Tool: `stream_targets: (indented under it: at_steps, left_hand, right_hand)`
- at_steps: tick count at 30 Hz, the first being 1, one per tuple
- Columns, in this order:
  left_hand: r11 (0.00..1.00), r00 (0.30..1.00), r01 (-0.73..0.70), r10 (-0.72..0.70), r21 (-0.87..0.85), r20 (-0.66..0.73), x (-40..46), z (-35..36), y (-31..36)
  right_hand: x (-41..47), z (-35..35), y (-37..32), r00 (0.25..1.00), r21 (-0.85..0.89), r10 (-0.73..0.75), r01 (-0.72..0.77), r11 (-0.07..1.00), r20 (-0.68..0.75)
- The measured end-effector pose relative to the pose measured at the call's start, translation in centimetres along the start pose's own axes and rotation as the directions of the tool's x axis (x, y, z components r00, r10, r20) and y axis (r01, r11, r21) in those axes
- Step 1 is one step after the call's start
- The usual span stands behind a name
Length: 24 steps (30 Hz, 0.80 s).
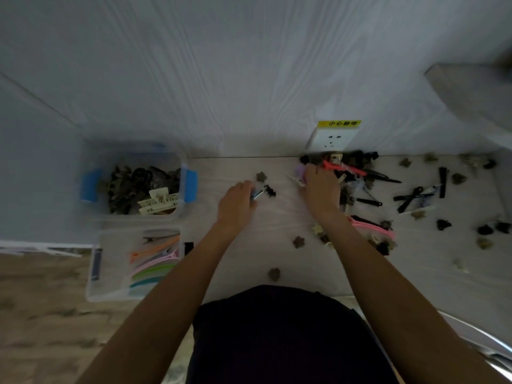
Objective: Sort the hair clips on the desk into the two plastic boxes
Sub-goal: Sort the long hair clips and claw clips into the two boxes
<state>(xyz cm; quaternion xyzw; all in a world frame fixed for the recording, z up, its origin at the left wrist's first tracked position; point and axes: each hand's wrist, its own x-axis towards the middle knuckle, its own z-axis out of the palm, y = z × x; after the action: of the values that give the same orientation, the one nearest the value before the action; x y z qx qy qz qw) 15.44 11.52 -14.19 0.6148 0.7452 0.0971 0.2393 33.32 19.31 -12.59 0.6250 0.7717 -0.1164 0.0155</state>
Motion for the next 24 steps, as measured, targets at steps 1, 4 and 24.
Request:
stream_targets:
  at_steps: [1, 4, 24]
  left_hand:
    - [1.0, 1.0, 0.016, -0.016, -0.003, 0.005, -0.1, 0.1, 0.1]
    - [0.998, 0.998, 0.065, -0.065, -0.007, 0.019, -0.2, 0.2, 0.3]
    - [0.901, 0.95, 0.188, -0.268, -0.39, -0.161, -8.2, -2.0, 0.1]
  right_hand:
    - [-0.4, 0.1, -0.2, 0.999, 0.013, -0.035, 0.035, 0.999, 0.01]
    - [-1.5, 0.8, -0.8, 0.983, 0.041, -0.163, 0.16, 0.986, 0.08]
    - [-5.7, 0.4, -1.1, 0.966, 0.249, -0.231, 0.198, 0.948, 0.113]
